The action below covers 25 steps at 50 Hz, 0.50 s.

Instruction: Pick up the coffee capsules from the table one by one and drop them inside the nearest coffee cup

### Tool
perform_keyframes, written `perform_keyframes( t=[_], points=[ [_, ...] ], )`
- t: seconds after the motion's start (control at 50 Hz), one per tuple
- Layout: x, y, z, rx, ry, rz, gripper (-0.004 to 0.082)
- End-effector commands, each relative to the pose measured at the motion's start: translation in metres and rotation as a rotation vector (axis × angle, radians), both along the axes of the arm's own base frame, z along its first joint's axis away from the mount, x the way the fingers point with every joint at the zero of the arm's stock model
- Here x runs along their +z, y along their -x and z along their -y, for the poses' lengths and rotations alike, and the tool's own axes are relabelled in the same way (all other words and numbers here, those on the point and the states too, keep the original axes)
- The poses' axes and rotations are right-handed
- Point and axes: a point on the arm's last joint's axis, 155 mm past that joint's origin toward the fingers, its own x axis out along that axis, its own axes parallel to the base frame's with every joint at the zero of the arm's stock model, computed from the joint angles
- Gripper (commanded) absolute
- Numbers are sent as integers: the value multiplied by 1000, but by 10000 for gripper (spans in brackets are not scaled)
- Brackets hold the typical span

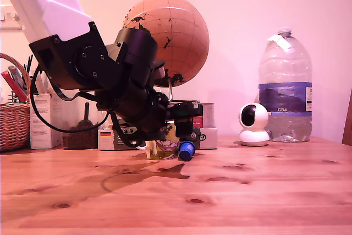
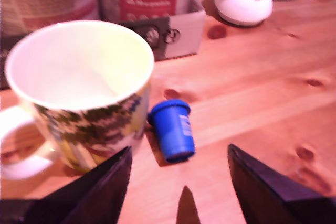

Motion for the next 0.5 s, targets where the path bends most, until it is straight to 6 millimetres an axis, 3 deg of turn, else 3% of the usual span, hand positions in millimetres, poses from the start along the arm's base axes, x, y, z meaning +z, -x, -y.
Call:
perform_keyframes(
  t=[0.0, 0.48],
  points=[
    [17, 0, 8, -9, 22, 35, 520],
    [12, 2, 16, -4, 63, 34, 520]
  ],
)
